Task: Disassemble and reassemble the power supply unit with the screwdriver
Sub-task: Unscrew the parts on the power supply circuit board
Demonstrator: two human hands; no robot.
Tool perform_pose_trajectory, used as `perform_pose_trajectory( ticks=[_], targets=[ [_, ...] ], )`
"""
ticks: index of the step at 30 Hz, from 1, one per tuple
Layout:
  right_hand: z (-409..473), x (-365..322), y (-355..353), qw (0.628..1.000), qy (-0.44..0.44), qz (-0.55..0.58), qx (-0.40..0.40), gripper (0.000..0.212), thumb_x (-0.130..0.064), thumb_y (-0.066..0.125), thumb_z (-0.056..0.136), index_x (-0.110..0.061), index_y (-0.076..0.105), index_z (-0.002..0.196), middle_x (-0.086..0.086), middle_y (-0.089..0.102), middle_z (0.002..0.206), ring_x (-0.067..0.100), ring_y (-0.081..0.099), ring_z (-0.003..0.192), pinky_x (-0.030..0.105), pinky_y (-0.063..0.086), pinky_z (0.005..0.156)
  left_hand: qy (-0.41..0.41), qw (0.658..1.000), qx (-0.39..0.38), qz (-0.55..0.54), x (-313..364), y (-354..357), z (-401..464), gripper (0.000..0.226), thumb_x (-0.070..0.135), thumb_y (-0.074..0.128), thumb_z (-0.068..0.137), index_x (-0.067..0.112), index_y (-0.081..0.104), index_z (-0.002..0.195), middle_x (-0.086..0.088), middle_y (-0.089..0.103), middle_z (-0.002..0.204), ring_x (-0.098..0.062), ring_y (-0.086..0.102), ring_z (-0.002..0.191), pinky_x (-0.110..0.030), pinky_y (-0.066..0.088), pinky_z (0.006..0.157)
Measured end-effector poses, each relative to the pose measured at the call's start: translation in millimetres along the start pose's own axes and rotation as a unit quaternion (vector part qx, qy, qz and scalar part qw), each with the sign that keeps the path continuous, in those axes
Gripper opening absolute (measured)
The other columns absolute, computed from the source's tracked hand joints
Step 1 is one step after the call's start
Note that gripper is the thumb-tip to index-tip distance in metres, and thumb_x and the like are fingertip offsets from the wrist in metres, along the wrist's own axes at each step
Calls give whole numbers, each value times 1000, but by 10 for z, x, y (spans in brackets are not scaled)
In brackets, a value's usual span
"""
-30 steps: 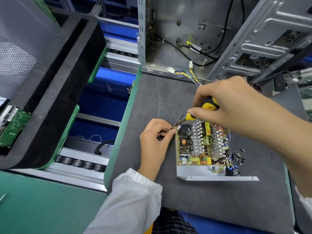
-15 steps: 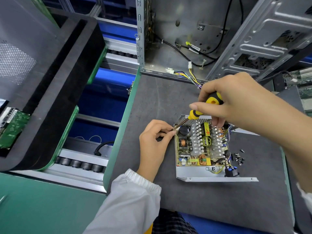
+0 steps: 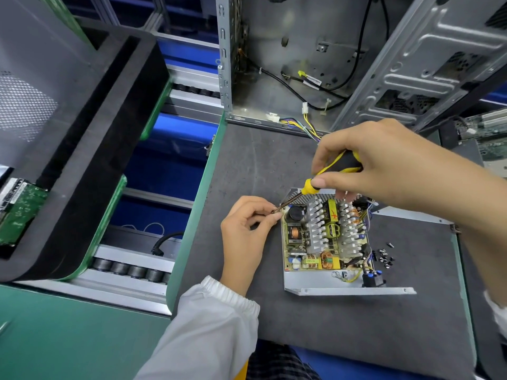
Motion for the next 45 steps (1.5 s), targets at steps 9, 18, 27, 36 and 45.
perform_pose_trajectory(
  ticks=[9, 18, 27, 36, 45],
  targets=[
    [-24, -1, 34, 1000, 4, -7, 9, 14, -36, 66, 83, -27, 59, 75, -10, 66, 54, -3, 61, 47, 10, 45, 60, 15, 999, -26, 27, 18, 20, -6, 14, -3, 77, 78, 5, 69, 87, -5, 61, 95, -12, 64, 75, -21, 54, 70],
    [-39, 7, -37, 1000, 0, -14, 17, 13, -35, 66, 82, -27, 59, 75, -13, 65, 55, -2, 61, 45, 4, 41, 54, -10, 998, -39, 45, 27, 39, 19, 27, -2, 77, 79, 6, 66, 103, -6, 57, 107, -14, 66, 75, -23, 56, 71],
    [51, -31, 120, 994, -11, -108, 13, 12, -34, 66, 86, -26, 58, 80, -21, 46, 57, -7, 46, 60, 29, 48, 70, 6, 991, -57, 120, 2, 74, 37, 30, -2, 75, 79, 5, 63, 106, -3, 55, 103, -13, 63, 75, -23, 54, 65],
    [99, -90, 156, 987, -24, -156, -15, 14, -33, 61, 89, -25, 52, 82, -21, 42, 65, 12, 45, 76, 33, 48, 77, 14, 990, -61, 124, -9, 77, 43, 28, -3, 74, 80, 5, 63, 105, -3, 56, 103, -12, 63, 75, -20, 54, 65],
    [110, -71, 180, 985, -29, -167, -10, 12, -33, 60, 89, -22, 59, 87, -20, 41, 65, 11, 44, 79, 29, 42, 70, 17, 990, -59, 127, -6, 80, 35, 26, -3, 74, 80, 5, 64, 102, -2, 56, 102, -10, 63, 75, -19, 53, 65]
  ],
)
Point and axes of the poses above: each hand's wrist, its own z-axis towards the middle knuckle, its own y-axis out of the palm, x = y × z, the point moved 1 cm from there along z, towards the middle knuckle
